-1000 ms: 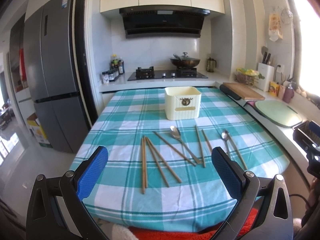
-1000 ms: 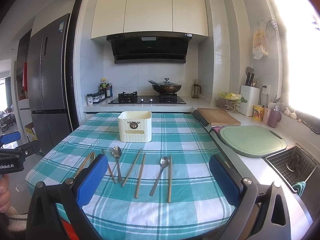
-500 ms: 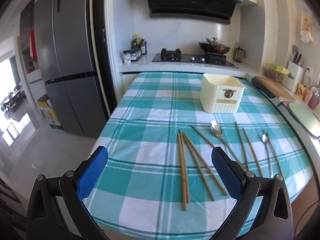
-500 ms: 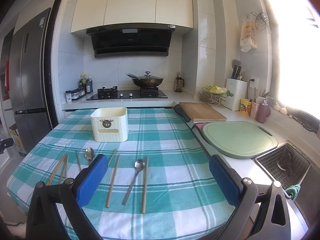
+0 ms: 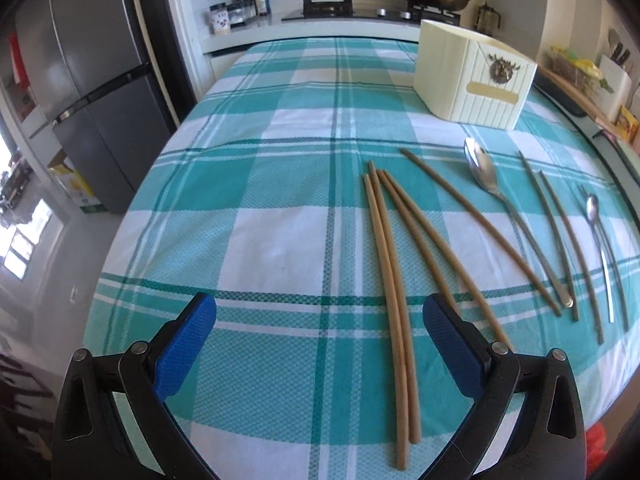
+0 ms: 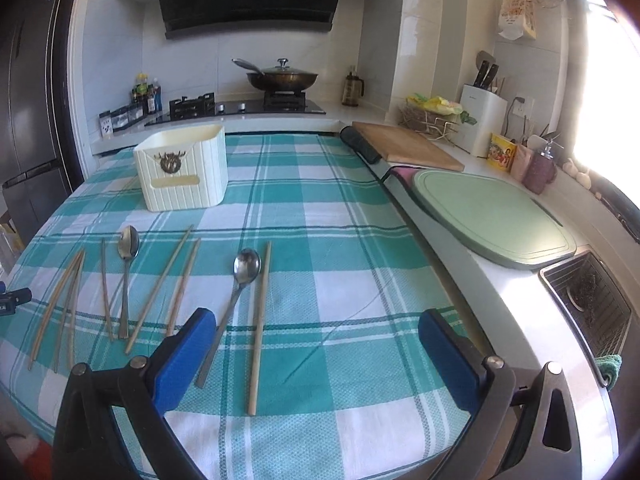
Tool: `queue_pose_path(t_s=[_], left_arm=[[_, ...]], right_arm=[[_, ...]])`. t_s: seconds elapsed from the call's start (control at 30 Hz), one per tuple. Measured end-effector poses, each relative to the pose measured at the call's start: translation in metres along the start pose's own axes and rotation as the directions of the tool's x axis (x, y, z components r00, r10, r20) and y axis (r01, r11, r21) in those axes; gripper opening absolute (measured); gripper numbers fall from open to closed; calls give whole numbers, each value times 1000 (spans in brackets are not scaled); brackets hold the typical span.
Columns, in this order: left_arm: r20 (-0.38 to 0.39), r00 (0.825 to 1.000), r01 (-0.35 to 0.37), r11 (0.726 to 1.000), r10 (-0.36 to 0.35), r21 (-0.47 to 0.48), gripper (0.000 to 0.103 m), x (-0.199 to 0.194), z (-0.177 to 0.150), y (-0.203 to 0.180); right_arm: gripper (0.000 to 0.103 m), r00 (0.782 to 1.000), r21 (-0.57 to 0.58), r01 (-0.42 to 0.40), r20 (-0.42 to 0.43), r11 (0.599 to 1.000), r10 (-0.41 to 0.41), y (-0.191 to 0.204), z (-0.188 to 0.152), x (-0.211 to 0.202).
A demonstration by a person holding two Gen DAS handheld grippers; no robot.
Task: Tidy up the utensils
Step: 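Lower the left tool onto the wooden chopsticks and close on one chopstick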
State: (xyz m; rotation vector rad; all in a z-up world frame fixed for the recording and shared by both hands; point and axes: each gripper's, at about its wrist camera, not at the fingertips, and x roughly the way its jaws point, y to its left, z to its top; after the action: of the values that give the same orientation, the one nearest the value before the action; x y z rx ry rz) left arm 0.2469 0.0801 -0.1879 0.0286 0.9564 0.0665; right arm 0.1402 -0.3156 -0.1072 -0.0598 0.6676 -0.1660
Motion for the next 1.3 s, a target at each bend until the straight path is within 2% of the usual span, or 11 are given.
queue_pose_path(t_s=[0.23, 0.5, 0.67, 0.8, 0.87, 0.93, 1.0, 1.07, 1.17, 1.23, 1.3], left_arm=[[-61, 997, -37, 999, 38, 18, 103, 30, -4, -3], [-64, 997, -47, 999, 48, 22, 103, 38, -2, 2], [-79, 995, -51, 996, 57, 76, 103, 43, 1, 0], [-91, 994, -35, 985, 51, 170, 103, 48, 12, -6], [-128, 991, -9, 985, 32, 174, 103, 54, 20, -5], [-172, 985, 30, 989, -4, 148, 103, 62, 27, 0], [-231, 971, 84, 990, -56, 114, 103, 71, 35, 6], [-268, 959, 121, 989, -96, 79, 103, 79, 43, 12], [-264, 961, 104, 992, -81, 74, 102, 85, 52, 13], [-263, 961, 109, 991, -87, 73, 101, 87, 55, 11], [-257, 962, 116, 989, -90, 89, 99, 86, 56, 7]], right_arm=[[103, 998, -48, -23, -67, 999, 20, 19, 0, 31], [103, 994, -63, -48, -100, 997, 42, 31, 4, 47], [103, 991, -96, -53, -127, 994, 40, 31, 2, 56], [102, 975, -142, -93, -215, 985, 61, 32, 2, 87], [102, 964, -163, -123, -254, 979, 79, 39, 3, 103], [93, 952, -189, -149, -292, 971, 89, 48, 4, 120], [70, 940, -207, -159, -332, 965, 84, 56, 4, 135], [68, 940, -192, -166, -328, 967, 96, 60, 7, 144], [56, 948, -167, -144, -307, 975, 87, 54, 20, 149], [56, 952, -111, -133, -292, 985, 96, 40, 30, 146], [56, 937, -94, -159, -328, 983, 120, 34, 33, 148]])
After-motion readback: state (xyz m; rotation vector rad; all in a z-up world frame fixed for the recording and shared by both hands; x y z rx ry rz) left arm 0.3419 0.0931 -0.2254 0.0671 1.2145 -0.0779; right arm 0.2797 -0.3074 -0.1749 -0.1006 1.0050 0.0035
